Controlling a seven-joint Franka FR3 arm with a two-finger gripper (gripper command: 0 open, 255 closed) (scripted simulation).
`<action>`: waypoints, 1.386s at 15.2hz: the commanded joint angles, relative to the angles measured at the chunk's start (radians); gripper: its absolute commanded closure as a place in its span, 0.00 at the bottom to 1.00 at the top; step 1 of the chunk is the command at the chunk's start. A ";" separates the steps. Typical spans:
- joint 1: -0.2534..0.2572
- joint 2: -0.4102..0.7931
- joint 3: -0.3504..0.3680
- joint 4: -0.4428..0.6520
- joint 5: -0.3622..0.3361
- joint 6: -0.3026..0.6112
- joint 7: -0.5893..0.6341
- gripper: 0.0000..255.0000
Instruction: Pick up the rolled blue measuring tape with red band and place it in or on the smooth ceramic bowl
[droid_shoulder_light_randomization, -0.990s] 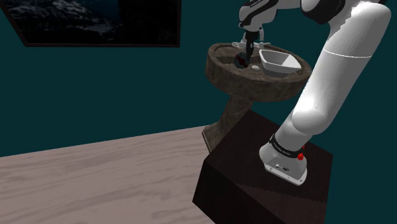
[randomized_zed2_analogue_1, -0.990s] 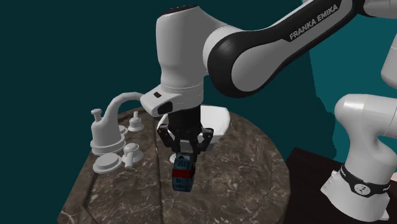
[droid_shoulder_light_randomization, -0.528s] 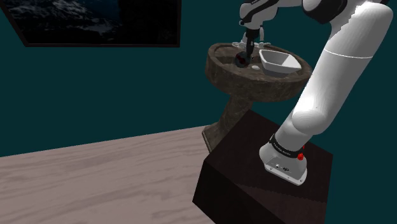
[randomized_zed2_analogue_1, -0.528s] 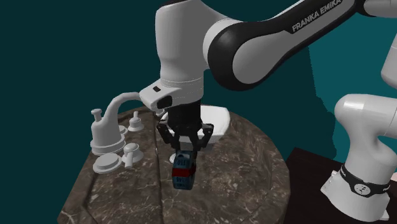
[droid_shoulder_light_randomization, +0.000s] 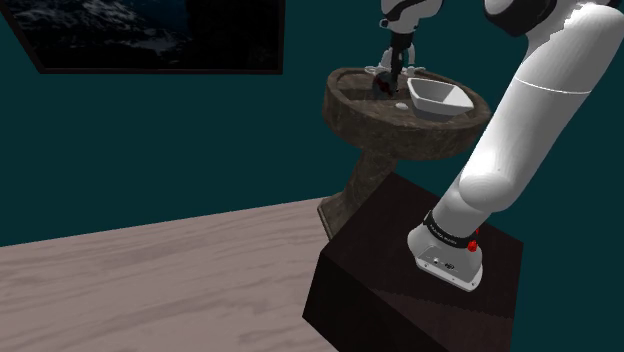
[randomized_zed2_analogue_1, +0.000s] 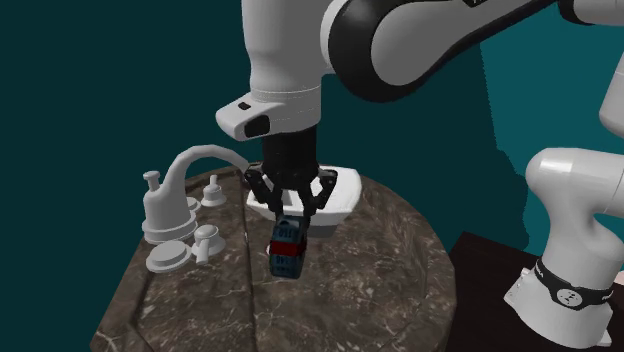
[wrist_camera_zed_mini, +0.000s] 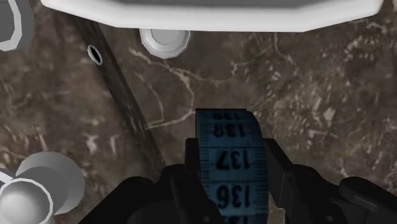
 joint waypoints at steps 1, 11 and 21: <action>0.000 -0.003 -0.001 0.024 -0.001 -0.026 -0.002 1.00; 0.003 -0.021 -0.002 0.140 -0.010 -0.157 -0.010 1.00; -0.003 -0.011 -0.005 0.285 -0.002 -0.292 -0.030 1.00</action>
